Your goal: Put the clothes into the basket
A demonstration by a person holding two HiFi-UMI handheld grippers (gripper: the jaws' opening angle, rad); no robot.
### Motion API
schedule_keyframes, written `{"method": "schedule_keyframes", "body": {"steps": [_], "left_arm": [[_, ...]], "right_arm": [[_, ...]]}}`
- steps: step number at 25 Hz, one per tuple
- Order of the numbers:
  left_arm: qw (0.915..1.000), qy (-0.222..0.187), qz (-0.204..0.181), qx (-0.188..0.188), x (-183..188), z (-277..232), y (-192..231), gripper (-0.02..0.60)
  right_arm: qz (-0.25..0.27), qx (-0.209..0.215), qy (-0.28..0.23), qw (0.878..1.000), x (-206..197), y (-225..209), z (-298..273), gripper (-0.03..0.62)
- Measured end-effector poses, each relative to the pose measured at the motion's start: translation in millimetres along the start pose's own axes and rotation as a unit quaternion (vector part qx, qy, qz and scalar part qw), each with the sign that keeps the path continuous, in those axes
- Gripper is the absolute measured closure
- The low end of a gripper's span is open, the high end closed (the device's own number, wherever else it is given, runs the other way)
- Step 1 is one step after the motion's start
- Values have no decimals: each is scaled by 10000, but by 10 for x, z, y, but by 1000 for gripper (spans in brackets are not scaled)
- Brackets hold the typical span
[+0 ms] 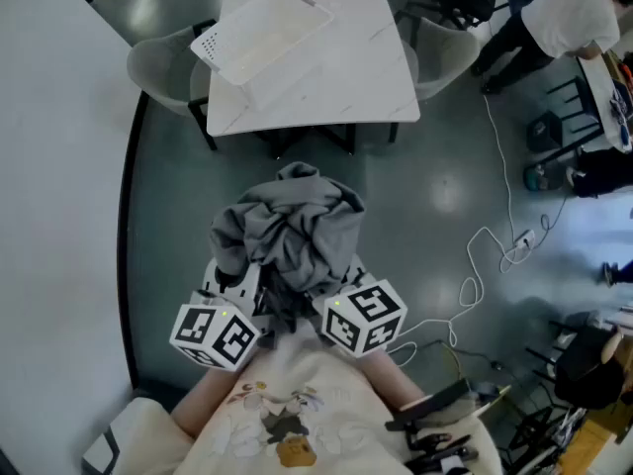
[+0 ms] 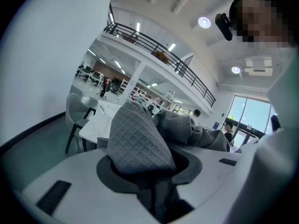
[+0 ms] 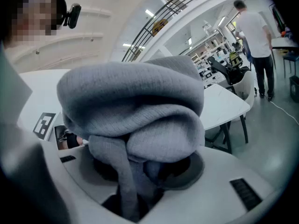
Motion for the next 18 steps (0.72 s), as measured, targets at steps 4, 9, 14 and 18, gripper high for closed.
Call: {"method": "schedule_keyframes", "body": {"steps": [4,9,14,18], "left_arm": [[9999,85,54,-53,-18,315,184,434],[9998,109,153,-95,-74,699,436,434],[9995,85,233,-176,-131,916,633,434],[9990,104,324,-298,-201,1040,765,434]], "right_arm": [[-60,55,64,9999,-179,316,-98,405],[-133,-45,163,9998,-378,707,-211,405],[-104,-69,213,9997,-541,920,-330,405],[-263,-85,251,9993,-666,1041,-399,405]]}}
Point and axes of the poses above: the fingertips, and each gripper's own axes: z backward along the fingers, y to its left, x out of its top, the point moved 4 cm from there along z, backward along the fingers, and after that the axes turned 10 degrees about y, right-handed, at the moved point
